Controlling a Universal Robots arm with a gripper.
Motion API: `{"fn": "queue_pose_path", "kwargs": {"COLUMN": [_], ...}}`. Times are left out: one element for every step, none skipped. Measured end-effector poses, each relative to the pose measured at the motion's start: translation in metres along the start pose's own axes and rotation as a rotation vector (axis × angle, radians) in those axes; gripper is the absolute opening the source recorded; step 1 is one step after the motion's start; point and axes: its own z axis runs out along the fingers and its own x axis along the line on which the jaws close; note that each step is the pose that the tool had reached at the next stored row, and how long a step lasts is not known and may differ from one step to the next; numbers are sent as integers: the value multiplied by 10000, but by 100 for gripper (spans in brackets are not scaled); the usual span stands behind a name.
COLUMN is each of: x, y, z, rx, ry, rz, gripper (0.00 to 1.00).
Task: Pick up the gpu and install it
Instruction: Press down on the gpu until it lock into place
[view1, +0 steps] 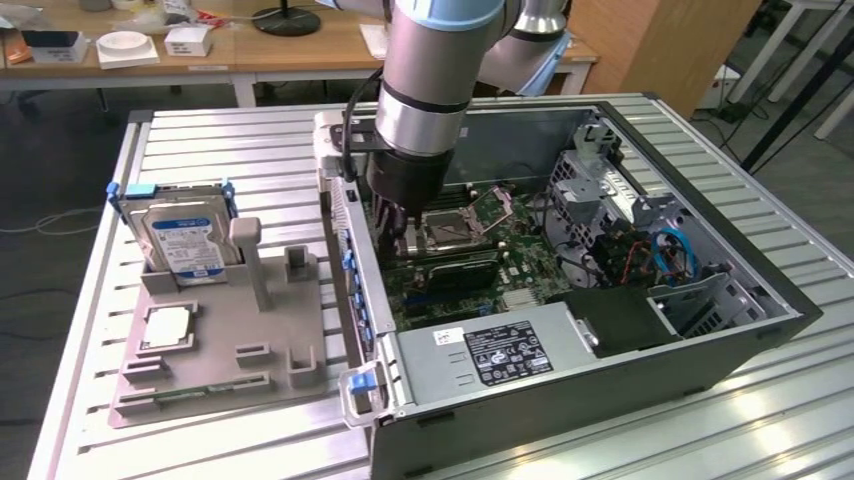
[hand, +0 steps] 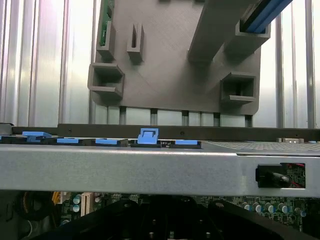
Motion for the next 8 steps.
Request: {"fn": "queue_pose_path", "kwargs": {"x": [0,0,0,0,0,0,0,0], "y": [-3,-3,-3,-3,-3,-3,-3,-3], "z": [0,0,0,0,0,0,0,0], "rx": [1,1,1,0,1,1,0,0], "ry": [0,0,0,0,0,0,0,0], "rz": [-1,-1,-1,-1,0,-1,0,-1], "gripper": [11,11,11,11,11,11,11,11]}}
